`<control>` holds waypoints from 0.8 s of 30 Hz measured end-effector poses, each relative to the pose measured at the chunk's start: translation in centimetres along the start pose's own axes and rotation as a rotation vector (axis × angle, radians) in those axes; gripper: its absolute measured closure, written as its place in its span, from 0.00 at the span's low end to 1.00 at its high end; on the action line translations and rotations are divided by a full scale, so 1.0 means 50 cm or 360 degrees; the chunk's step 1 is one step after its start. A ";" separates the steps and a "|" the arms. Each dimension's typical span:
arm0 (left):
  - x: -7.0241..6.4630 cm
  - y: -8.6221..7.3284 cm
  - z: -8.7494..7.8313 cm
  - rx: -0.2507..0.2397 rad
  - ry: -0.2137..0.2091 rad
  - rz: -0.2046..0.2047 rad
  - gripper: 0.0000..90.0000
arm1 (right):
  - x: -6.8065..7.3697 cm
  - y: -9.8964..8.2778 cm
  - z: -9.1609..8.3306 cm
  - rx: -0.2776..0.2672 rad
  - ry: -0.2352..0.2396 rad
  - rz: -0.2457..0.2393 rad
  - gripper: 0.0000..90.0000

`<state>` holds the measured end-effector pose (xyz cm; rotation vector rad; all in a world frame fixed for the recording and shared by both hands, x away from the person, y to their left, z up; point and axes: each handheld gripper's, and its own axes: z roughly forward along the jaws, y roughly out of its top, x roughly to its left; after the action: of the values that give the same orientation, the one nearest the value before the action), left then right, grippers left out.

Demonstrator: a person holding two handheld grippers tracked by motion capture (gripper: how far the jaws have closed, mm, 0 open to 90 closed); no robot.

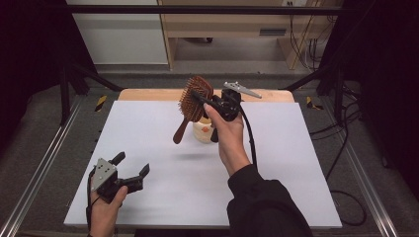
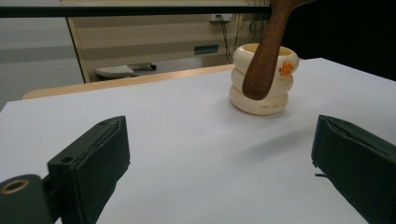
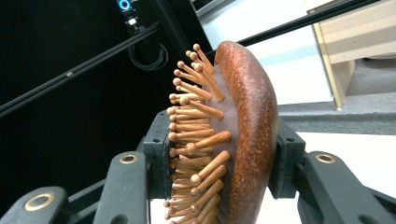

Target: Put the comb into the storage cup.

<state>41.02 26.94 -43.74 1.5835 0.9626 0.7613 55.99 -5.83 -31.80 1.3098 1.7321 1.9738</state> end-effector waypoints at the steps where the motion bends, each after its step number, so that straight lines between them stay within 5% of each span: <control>1: 0.000 0.000 0.003 0.0001 0.0003 0.0006 0.05 | -0.001 0.003 0.005 0.0004 -0.0007 -0.0001 0.59; 24: 0.000 -0.003 0.009 0.0018 0.0002 0.0018 0.02 | -0.006 0.048 0.051 -0.0025 -0.0043 -0.0020 0.58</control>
<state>41.39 26.76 -44.01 1.5998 0.9614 0.7663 58.90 -4.97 -30.06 1.3112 1.7047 1.9498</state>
